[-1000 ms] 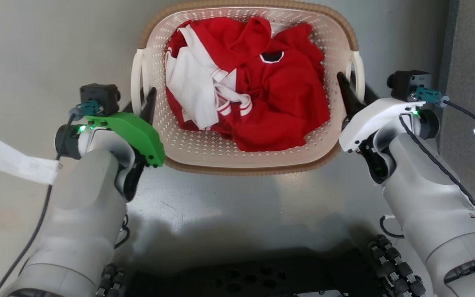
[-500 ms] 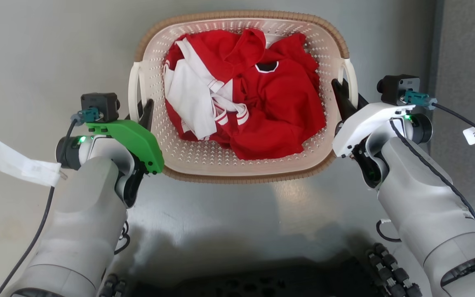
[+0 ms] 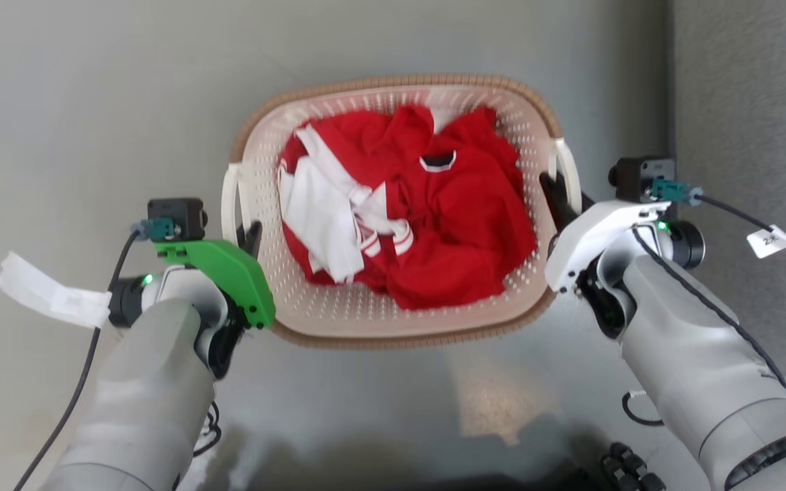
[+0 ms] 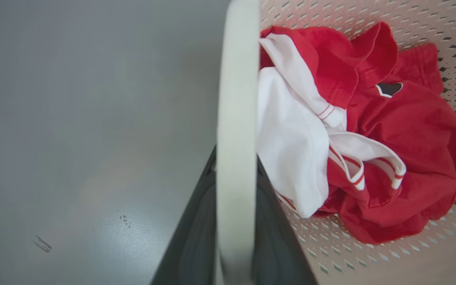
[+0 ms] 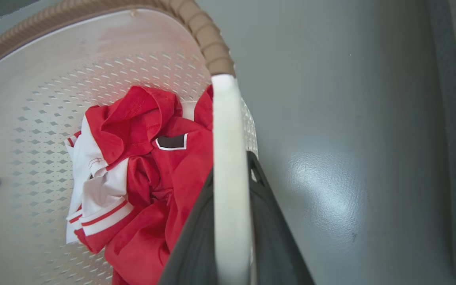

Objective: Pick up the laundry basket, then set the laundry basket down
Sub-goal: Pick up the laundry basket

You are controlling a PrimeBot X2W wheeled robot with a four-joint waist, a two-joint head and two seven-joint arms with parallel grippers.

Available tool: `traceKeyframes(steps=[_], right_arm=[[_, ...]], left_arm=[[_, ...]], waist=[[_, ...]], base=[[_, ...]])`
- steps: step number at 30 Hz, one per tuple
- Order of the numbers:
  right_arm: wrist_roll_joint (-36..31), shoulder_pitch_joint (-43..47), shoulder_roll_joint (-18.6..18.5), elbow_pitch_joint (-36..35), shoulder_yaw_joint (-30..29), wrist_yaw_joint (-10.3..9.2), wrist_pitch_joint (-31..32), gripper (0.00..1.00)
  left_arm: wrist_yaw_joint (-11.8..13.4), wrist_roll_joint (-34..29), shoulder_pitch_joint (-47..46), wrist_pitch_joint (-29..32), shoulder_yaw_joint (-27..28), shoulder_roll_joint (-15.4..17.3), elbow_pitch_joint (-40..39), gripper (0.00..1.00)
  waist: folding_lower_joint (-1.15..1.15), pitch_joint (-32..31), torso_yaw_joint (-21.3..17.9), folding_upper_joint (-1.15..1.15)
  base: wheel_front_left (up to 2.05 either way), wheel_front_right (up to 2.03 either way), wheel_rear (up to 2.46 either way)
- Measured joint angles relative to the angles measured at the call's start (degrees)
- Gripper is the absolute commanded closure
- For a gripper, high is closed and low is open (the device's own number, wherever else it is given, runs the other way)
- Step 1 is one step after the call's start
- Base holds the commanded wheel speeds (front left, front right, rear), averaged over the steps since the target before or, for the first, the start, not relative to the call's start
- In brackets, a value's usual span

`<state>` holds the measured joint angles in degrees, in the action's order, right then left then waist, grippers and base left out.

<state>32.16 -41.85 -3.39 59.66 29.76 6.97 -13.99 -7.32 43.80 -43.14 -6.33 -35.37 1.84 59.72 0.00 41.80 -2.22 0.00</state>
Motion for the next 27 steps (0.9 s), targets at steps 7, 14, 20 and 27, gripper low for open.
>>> traceKeyframes(steps=[7, 14, 20, 27], right_arm=[[2.67, 0.71, 0.13, 2.20, 2.07, 0.00, 3.38, 1.00], [4.32, 1.65, 0.18, 3.65, 3.82, 0.00, 6.91, 1.00], [7.24, 4.41, 0.14, 3.96, 5.11, 0.00, 9.40, 1.00], [9.71, 7.05, 0.15, 4.10, 6.80, 0.00, 12.24, 1.00]], left_arm=[[0.00, 2.46, 2.20, 2.21, -1.13, -0.15, 0.63, 1.00], [0.00, 5.34, 4.34, 5.58, -2.38, -0.23, 1.09, 1.00], [0.00, 6.84, 6.26, 8.82, -3.72, -0.23, 1.49, 1.00], [0.01, 8.99, 9.54, 11.00, -4.99, -0.22, 1.90, 1.00]], waist=[[0.00, -5.33, -0.43, 0.00], [0.00, -10.75, -0.72, 0.00], [0.00, -15.47, -0.79, 0.00], [0.00, -20.96, -0.76, 0.00]], base=[[0.00, 0.00, 0.00], [0.00, 0.00, 0.00], [0.00, 0.00, 0.00], [0.00, 0.00, 0.00]])
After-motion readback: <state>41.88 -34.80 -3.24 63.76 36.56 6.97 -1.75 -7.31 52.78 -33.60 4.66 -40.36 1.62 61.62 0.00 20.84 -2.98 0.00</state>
